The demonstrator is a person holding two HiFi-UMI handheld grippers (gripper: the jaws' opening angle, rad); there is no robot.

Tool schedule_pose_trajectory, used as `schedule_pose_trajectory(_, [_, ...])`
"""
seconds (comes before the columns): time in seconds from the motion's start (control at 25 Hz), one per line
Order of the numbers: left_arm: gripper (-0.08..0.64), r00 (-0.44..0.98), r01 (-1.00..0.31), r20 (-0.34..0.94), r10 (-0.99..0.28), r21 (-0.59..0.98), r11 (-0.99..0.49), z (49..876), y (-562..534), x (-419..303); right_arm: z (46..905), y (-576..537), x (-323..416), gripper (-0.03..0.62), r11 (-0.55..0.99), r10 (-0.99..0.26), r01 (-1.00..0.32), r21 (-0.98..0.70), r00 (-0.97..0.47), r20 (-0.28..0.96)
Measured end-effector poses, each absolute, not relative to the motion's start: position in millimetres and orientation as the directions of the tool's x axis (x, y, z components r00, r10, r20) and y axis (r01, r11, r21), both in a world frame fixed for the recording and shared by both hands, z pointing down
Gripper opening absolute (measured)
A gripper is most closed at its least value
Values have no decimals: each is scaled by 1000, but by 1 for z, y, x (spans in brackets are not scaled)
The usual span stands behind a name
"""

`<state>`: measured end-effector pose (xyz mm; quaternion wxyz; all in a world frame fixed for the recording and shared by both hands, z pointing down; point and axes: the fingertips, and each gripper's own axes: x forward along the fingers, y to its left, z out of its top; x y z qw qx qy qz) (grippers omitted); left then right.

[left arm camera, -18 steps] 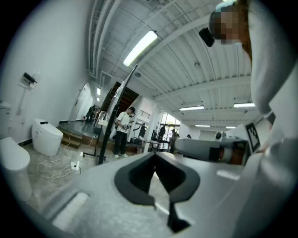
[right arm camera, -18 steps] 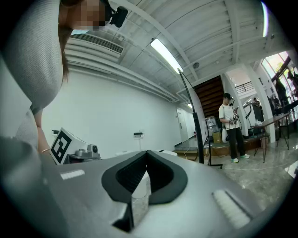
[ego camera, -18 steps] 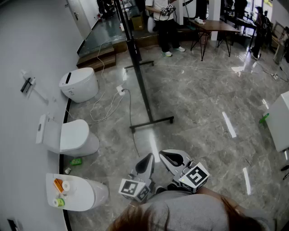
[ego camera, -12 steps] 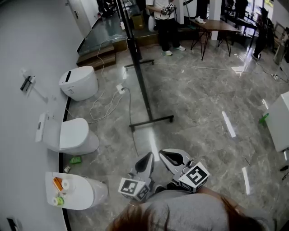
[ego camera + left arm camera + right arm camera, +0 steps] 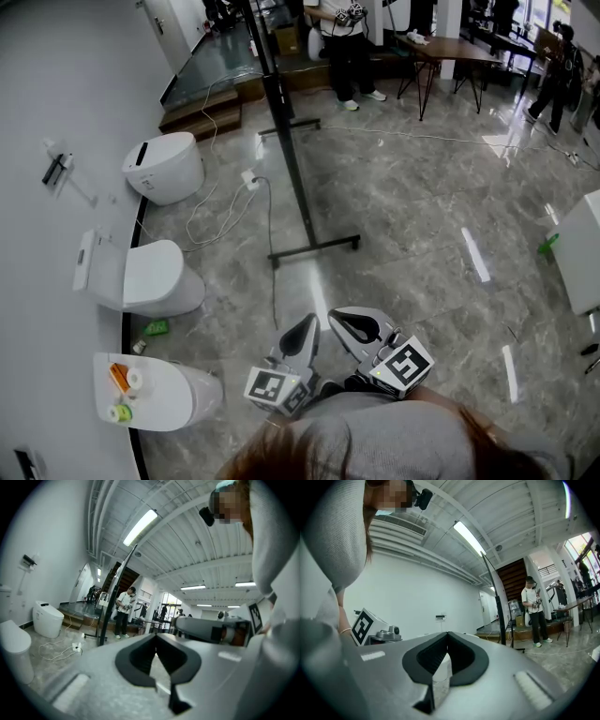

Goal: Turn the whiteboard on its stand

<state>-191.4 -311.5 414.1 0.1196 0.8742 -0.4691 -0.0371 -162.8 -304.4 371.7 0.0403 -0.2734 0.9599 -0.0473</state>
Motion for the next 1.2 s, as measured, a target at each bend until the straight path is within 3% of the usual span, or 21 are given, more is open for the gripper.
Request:
schedule_pose_trajectory(0.8, [2,516,-829,39,-856,271,-488,419,-326,-167,388,-321,-143,5,877,-470,-464,-128,-883,-20])
schedule_pose_trajectory(1.2, [2,519,-828,16,-855,257,-498,421,-397,-190,399,-387,-165,5,871,-480,-474,-133,-877,-17])
